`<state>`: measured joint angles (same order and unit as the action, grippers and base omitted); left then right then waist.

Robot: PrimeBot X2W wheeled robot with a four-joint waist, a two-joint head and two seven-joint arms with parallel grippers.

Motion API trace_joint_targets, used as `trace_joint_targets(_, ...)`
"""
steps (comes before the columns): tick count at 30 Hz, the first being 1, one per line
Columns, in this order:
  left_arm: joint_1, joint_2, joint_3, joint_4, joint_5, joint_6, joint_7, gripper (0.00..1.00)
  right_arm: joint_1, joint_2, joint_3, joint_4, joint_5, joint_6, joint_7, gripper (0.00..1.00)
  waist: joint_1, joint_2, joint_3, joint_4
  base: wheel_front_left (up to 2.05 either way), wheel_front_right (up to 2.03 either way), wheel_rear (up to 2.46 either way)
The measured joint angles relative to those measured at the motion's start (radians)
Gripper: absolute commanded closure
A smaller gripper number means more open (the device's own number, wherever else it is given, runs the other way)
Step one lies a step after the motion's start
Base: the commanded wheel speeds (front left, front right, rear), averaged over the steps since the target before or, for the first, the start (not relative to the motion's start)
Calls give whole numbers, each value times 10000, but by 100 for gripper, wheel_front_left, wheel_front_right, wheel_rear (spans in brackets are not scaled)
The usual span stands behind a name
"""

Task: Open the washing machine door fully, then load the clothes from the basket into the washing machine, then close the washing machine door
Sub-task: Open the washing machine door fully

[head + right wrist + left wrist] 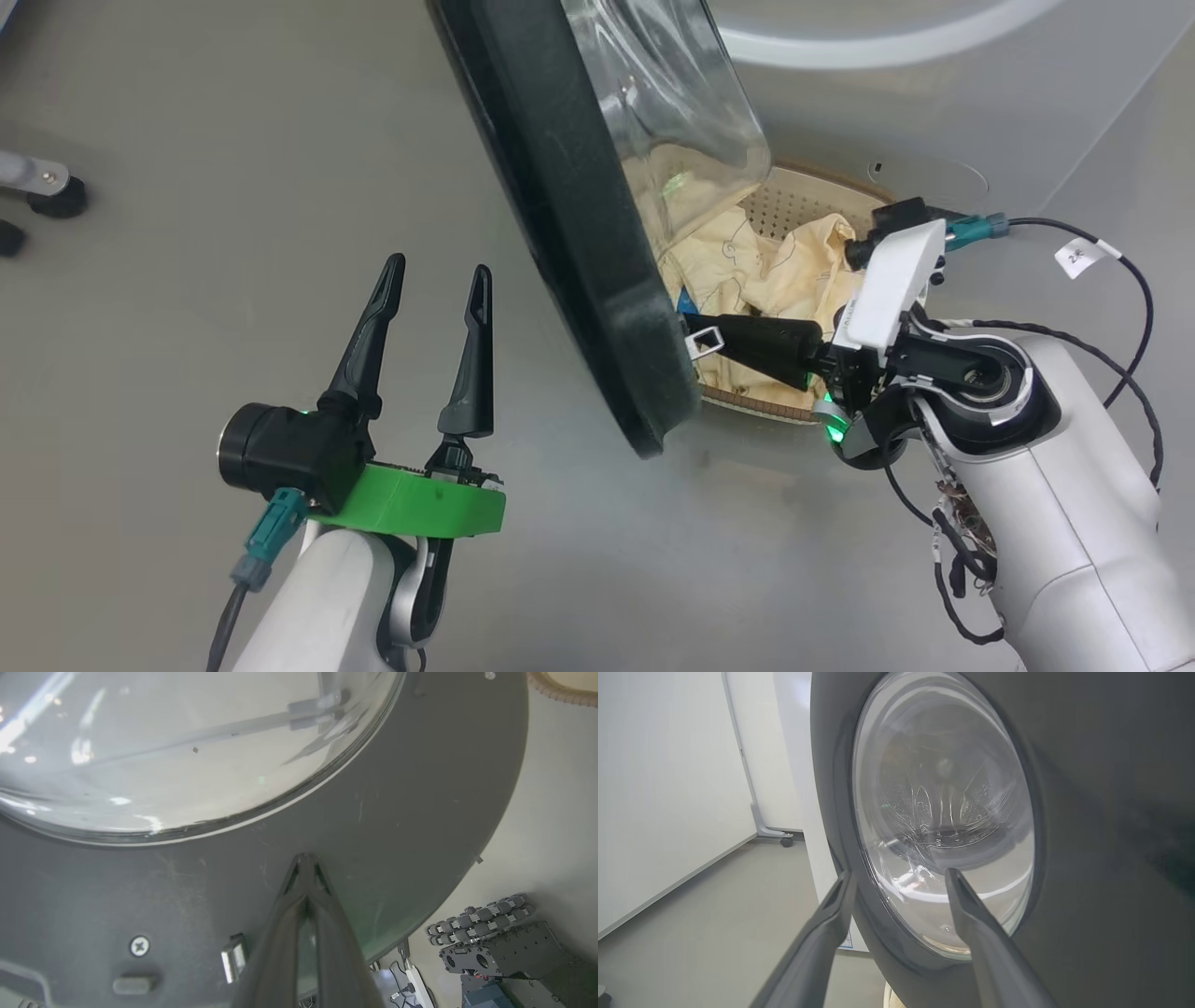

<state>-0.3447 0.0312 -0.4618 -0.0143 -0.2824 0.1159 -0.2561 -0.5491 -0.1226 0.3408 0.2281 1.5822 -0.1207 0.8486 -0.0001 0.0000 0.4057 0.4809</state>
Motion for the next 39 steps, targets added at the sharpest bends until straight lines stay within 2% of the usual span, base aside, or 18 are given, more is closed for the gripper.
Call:
trace_joint_targets(11, 7, 0, 61, -35, 0, -2, 0, 0, 134, 261, 230, 113, 0, 410, -550, 100, 0, 0, 14, 69, 0, 0, 0)
trace_joint_targets(26, 91, -2, 59, -25, 2, -71, 0, 0, 303, 383, 725, 491, -46, 598, -1143, 100, 0, 0, -100, 298, 0, 0, 0)
trace_joint_targets(39, 310, -2, 709, 226, 201, -71, 0, 0, 365, 466, 500, 1005, 35, 1049, -1521, 100, 0, 0, -504, -63, 0, 0, 0)
